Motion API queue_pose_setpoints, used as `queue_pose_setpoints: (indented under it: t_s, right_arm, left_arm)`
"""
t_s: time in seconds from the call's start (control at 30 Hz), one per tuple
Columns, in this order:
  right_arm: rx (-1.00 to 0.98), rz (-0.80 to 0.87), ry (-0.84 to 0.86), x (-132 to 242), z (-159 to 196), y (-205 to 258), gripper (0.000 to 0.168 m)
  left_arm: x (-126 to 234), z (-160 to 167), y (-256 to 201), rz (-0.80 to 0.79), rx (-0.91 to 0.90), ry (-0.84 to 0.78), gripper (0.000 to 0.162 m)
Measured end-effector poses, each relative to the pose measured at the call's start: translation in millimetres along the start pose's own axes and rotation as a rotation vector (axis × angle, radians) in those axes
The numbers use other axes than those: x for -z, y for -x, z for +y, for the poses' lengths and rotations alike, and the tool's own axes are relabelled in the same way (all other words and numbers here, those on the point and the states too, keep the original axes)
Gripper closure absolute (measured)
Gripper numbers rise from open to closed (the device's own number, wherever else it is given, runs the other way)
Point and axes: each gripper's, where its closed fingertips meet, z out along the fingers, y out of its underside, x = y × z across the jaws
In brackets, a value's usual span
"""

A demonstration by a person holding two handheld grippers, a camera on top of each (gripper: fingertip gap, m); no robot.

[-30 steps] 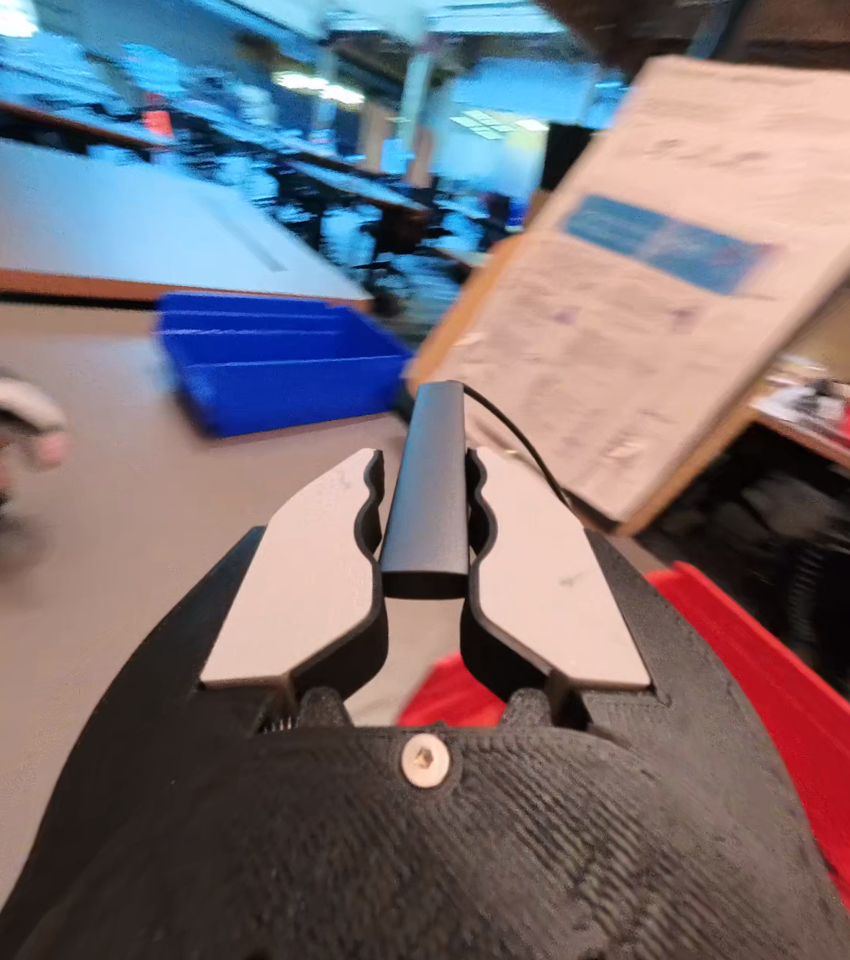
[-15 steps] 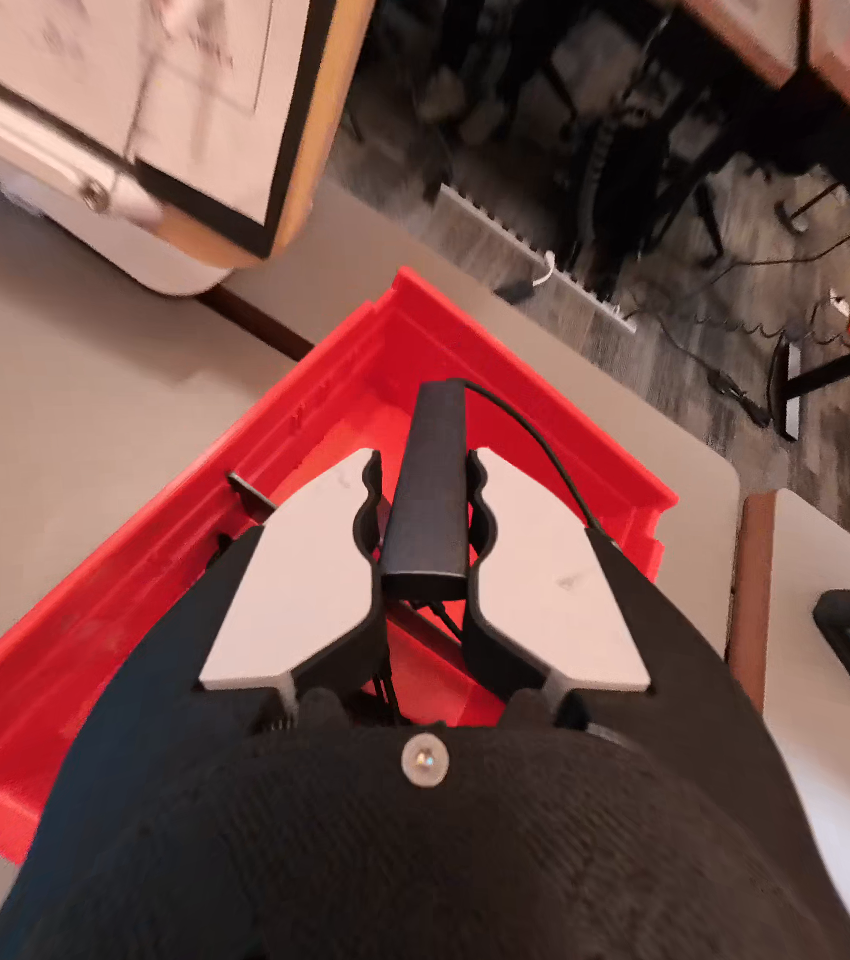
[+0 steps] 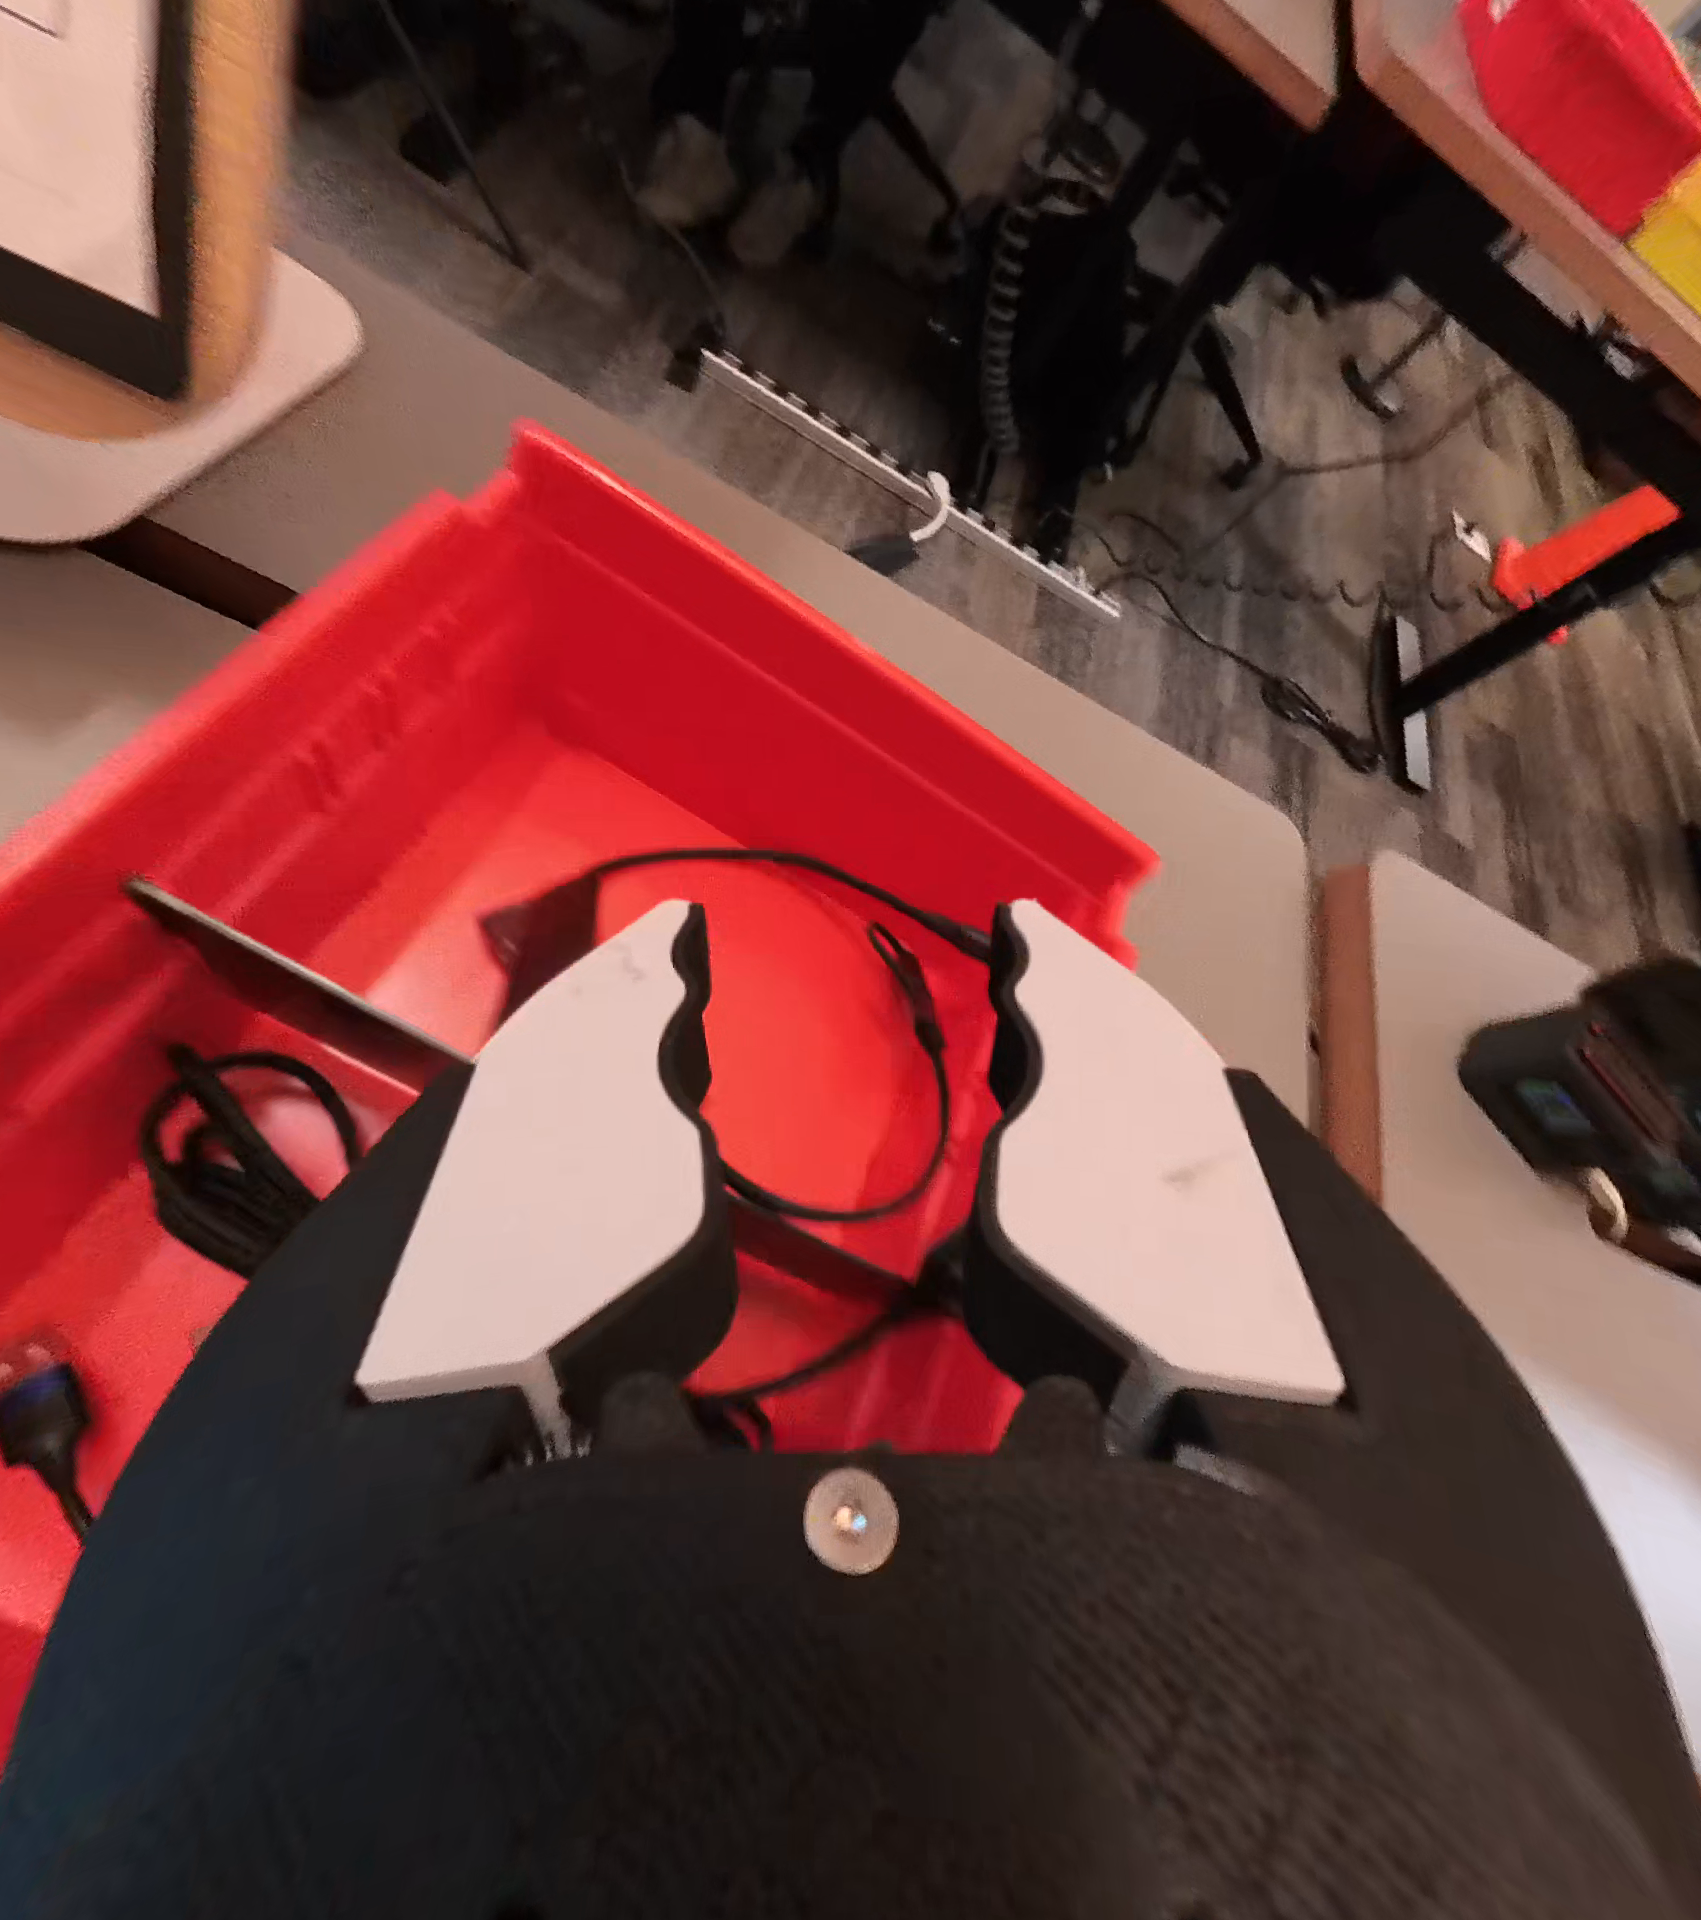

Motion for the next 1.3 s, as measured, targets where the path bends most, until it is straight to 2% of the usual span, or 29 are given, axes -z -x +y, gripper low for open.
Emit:
queue_pose_setpoints:
  t_s: [0.07, 0.13, 0.2, 0.33, 0.43, 0.53, 0.63, 0.73, 0.87, 0.93, 1.03, 1.13, 1.23, 1.3]
  right_arm:
    - [-0.041, 0.054, 0.017, 13, 17, -22, 0.119]
    - [-0.073, 0.035, -0.007, 30, 30, -24, 0.121]
    - [-0.11, -0.023, -0.056, 56, 40, -9, 0.12]
    - [-0.156, -0.126, -0.272, 132, 58, 42, 0.122]
    - [-0.21, -0.154, -0.375, 182, 83, 64, 0.122]
    - [-0.295, -0.133, -0.406, 210, 108, 60, 0.112]
    - [-0.349, -0.083, -0.426, 222, 120, 46, 0.101]
    - [-0.333, -0.022, -0.391, 223, 127, 34, 0.084]
    - [-0.37, -0.035, -0.396, 216, 129, 32, 0.075]
    - [-0.412, -0.031, -0.39, 211, 133, 29, 0.072]
    - [-0.462, -0.038, -0.378, 203, 138, 27, 0.07]
    - [-0.455, -0.022, -0.34, 197, 145, 26, 0.069]
    - [-0.436, 0.003, -0.328, 194, 148, 24, 0.068]
    - [-0.453, -0.008, -0.357, 195, 144, 24, 0.07]
  left_arm:
    - [0, 0, 0, -0.001, 0.004, -0.003, 0.108]
    - [-2, 0, -2, 0.007, 0.002, 0.003, 0.109]
    - [-4, 3, -5, 0.012, -0.016, 0.019, 0.109]
    - [-9, 9, -9, 0.01, -0.044, 0.068, 0.109]
    - [-15, 18, -2, -0.061, -0.032, 0.141, 0.108]
    - [-28, 32, 13, -0.186, 0.002, 0.243, 0.108]
    - [-63, 44, 32, -0.297, 0.09, 0.314, 0.104]
    - [-121, 44, 35, -0.294, 0.147, 0.384, 0.099]
    - [-200, 48, 52, -0.368, 0.044, 0.513, 0.087]
    - [-235, 51, 70, -0.433, -0.016, 0.549, 0.087]
    - [-270, 69, 102, -0.524, -0.004, 0.637, 0.084]
    - [-285, 93, 122, -0.534, 0.02, 0.739, 0.095]
    - [-288, 90, 133, -0.537, 0.034, 0.698, 0.145]
    - [-278, 88, 143, -0.57, 0.013, 0.675, 0.155]
